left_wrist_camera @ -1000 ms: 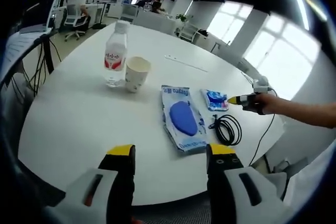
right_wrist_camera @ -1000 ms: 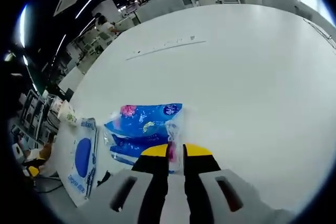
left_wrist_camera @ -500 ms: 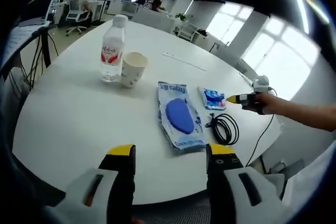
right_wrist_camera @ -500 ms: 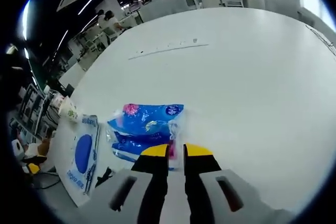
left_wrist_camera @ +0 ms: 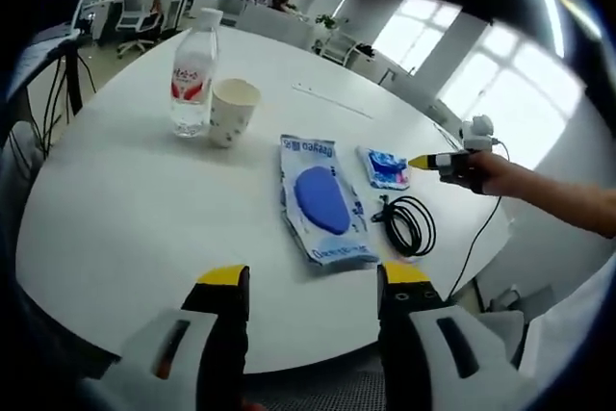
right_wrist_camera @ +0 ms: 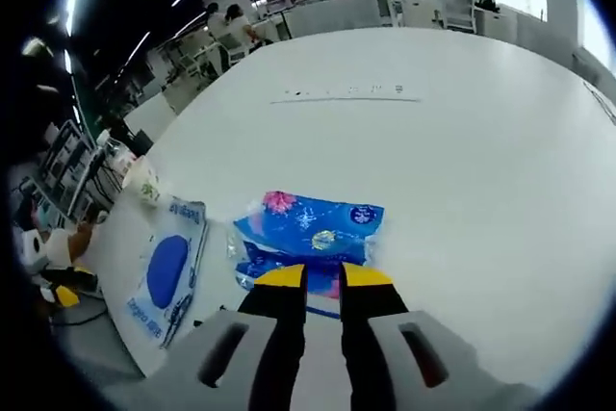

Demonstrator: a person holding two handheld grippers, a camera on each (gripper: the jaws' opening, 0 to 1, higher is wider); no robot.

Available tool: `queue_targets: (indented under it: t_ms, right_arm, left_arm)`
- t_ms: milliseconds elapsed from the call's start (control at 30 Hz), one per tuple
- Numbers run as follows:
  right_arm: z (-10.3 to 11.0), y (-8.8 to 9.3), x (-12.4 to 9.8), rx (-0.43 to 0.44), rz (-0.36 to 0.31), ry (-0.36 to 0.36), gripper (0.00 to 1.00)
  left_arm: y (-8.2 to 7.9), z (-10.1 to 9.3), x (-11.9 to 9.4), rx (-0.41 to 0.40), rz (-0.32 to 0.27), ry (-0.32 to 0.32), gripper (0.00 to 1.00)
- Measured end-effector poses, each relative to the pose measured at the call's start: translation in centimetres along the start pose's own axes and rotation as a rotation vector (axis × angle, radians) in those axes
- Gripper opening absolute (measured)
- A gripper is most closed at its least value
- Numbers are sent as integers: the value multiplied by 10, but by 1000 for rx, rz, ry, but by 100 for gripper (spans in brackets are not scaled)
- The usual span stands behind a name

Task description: Arrange the tabletop items into an orderly group along one side of the table until the central work area is clear of visible clutter.

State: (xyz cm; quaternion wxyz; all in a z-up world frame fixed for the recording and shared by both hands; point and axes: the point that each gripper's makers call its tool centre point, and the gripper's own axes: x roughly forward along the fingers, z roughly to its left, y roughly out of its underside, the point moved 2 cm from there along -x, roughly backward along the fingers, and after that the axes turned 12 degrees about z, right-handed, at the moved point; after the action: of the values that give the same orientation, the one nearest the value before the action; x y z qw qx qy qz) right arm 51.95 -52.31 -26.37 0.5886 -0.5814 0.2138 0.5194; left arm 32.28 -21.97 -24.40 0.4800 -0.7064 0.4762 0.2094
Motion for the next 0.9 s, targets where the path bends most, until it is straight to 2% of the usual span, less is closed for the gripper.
queue_targets:
  t_ms: [100, 400, 667, 800, 900]
  right_arm:
    - [6, -3, 2, -54, 10, 13, 11]
    - [44, -22, 10, -167, 6, -34, 12]
    - [95, -32, 34, -348, 62, -112, 13]
    - [121, -30, 50, -431, 110, -176, 16]
    - [132, -30, 59, -508, 140, -175, 18]
  left_arm:
    - [1, -2, 1, 9, 6, 1, 53]
    - [1, -7, 1, 22, 7, 12, 53]
    - [0, -6, -2, 12, -4, 13, 54]
    - [-2, -4, -4, 8, -10, 9, 54]
    - [-2, -4, -7, 6, -14, 9, 54]
